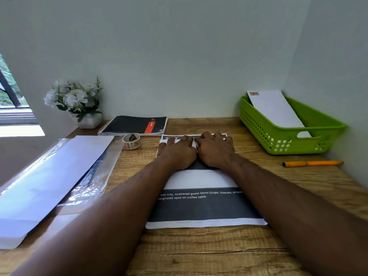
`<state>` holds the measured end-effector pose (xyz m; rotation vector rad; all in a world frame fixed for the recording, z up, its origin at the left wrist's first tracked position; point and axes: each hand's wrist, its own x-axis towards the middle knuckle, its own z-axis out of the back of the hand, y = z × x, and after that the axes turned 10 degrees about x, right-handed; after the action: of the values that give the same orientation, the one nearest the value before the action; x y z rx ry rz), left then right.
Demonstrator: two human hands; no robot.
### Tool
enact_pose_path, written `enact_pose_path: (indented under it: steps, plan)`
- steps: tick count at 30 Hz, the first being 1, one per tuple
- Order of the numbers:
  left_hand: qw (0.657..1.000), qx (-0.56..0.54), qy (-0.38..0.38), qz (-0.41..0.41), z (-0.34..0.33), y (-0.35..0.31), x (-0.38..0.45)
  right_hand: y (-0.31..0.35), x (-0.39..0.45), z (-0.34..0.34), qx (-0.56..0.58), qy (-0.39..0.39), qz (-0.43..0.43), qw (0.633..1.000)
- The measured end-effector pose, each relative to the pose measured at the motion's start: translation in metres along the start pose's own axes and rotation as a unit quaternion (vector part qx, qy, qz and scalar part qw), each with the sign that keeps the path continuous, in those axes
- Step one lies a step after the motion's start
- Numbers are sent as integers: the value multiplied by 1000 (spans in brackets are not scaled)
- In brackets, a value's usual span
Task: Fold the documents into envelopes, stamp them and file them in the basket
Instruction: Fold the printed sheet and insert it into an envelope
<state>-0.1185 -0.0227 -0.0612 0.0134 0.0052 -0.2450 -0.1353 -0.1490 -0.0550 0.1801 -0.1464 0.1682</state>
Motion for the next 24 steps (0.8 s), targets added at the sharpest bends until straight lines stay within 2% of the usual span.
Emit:
enact_pose_path:
  steps: [7,11,13,15,17,19,24]
  plan:
    - [1000,13,-7,1,-2,1,-1,-26,-6,9,-39,-47,-60,996]
    - [1000,9,0,-13,-1,2,-2,-39,-12,18,-99,-52,-91,990]
    - [1000,10,11,-16,0,2,-2,-32,-9,17,-117,-89,-72,987]
    - [1000,16,15,-16,0,1,0,-21,1,11,-84,-110,-8,990]
    - [1000,24,14,-13,1,-1,3,-12,8,1,-3,-44,50,998]
    - [999,29,10,-9,2,-4,3,-12,12,-8,44,19,55,997]
    - [997,75,-14,9,4,-4,0,-16,12,-12,70,28,23,997]
